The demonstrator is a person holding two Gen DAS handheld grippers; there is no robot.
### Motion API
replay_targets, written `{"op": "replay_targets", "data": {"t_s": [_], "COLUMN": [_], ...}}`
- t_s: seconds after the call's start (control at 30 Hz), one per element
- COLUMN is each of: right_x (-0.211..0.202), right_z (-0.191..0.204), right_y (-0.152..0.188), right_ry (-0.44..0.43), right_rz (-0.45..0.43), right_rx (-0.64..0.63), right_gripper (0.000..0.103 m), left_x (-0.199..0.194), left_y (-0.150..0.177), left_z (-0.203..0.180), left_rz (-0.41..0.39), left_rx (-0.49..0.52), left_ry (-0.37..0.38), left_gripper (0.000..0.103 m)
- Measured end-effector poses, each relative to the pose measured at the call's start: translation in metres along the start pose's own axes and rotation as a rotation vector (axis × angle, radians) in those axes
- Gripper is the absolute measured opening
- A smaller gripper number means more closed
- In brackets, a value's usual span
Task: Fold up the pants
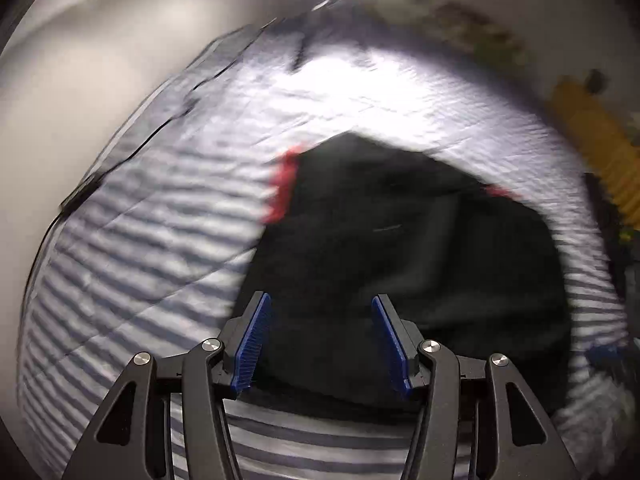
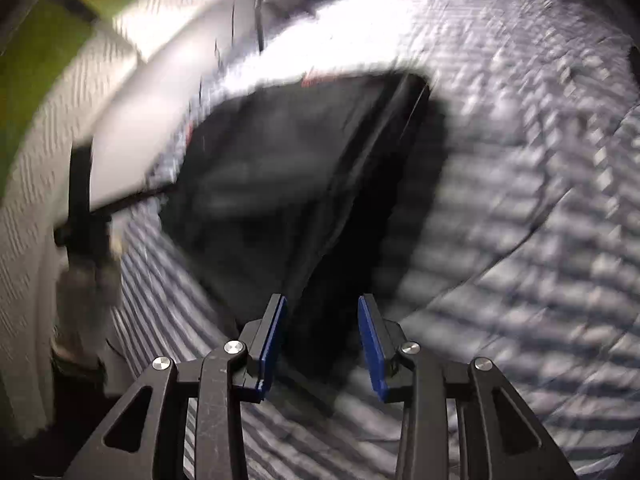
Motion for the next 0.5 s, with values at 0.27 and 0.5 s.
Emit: {"op": "replay_targets", "data": {"t_s": [0.27, 0.5], "right_x": [0.005, 0.030], "right_z": [-0.061, -0.090], "right_y": [-0.104, -0.128], "right_ry": [0.058, 0.034], "right_rz": [-0.104, -0.085], "right_rx": [0.129, 0.194], "right_gripper": [0.035, 0.034], "left_x": [-0.034, -0.026], "left_y": [0.067, 0.115], "left_z": [-0.182, -0.248], "left_rz": [0.005, -0.001], "left_rx": [0.412, 0.595], "left_ry": [0.218, 0.198], "left_gripper": [0.057, 0.057]}}
Point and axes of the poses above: each gripper's, at about its wrist camera, not at the fingertips, and x roughly the way its jaws point, z to its left, y to its underside, the point moved 3 cm from there along x, roughly the way its jaws point, and after that the axes turned 9 degrees about -y, right-handed, at the moved point
